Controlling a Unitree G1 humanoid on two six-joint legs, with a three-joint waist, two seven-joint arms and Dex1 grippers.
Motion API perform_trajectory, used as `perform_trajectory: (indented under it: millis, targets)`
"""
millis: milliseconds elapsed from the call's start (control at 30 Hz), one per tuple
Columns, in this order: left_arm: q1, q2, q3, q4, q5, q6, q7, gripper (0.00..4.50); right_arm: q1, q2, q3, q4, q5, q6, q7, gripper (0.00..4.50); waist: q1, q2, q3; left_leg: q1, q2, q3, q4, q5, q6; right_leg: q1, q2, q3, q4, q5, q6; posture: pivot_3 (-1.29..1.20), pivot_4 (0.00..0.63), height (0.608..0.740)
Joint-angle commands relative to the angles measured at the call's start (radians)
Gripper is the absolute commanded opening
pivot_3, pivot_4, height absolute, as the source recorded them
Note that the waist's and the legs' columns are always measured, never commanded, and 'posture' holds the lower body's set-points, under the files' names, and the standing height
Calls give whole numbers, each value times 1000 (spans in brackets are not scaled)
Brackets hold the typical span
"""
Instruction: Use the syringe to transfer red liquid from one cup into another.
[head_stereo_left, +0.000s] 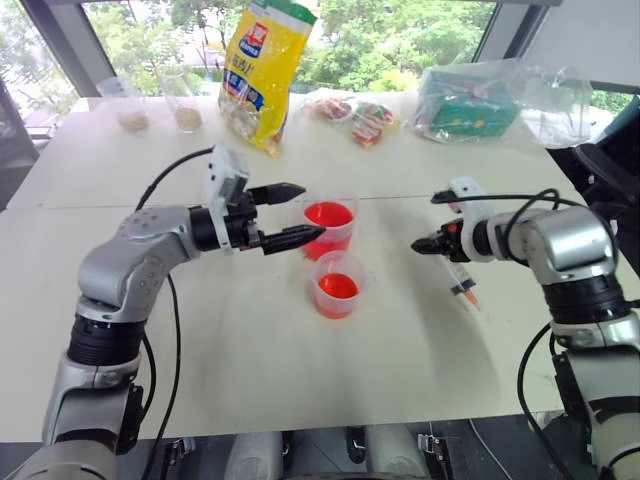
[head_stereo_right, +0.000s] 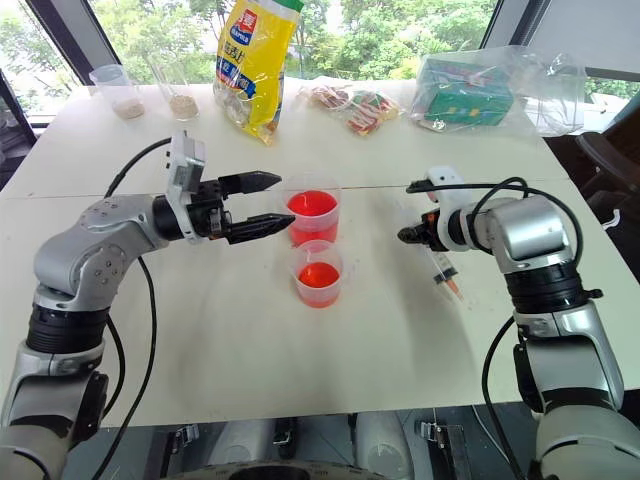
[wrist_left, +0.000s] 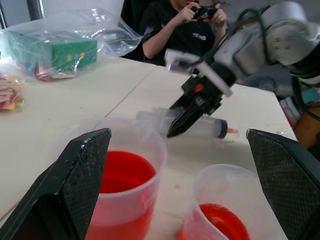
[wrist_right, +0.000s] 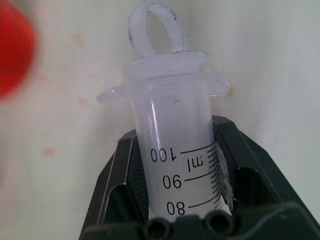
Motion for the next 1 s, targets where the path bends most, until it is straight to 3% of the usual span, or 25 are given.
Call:
perform_trajectory:
  millis: [33, 133, 267, 500, 733, 1000]
  targets:
    - [-67, 12, 25, 44, 2, -25, -31, 4500, -28, 55, -196, -203, 84, -130, -14, 1379, -4, 0, 0, 0, 0, 0, 0, 0, 0, 0, 0, 0, 0, 0, 0, 0, 150, 740]
    - [-105, 16, 21, 92, 9, -39, -66, 4500, -53, 173, -260, -255, 124, -356, -13, 1379, -8, 0, 0, 1, 1, 0, -1, 0, 0, 0, 1, 0, 1, 0, 0, 0, 150, 740]
    - [-152, 31, 38, 139, 18, -47, -89, 4500, -104, 330, -270, -232, 185, -466, -52, 1379, -6, 0, 0, 1, 1, 0, -1, 0, 0, 0, 2, 0, 2, 0, 0, 0, 150, 740]
    - [-158, 71, 81, 125, -2, -12, -83, 4500, -159, 561, -239, 2, 188, -816, 1, 1379, -6, 0, 0, 1, 1, 0, -1, 0, -1, 0, 1, 0, 2, 0, 0, 0, 150, 740]
    - [-140, 82, 102, 56, -30, 38, -43, 4500, -69, 655, -154, 171, 117, -1049, 64, 1379, -5, 1, 0, 1, 1, 0, -1, 0, -1, 0, 0, 0, 1, 0, 0, 0, 150, 740]
    - [-231, 29, 94, 123, -26, 29, -13, 4500, 73, 651, -49, 212, 35, -1159, 125, 1379, -6, 1, 0, 1, 0, -1, -1, 1, -1, 0, 0, 0, 2, 0, 0, 0, 150, 740]
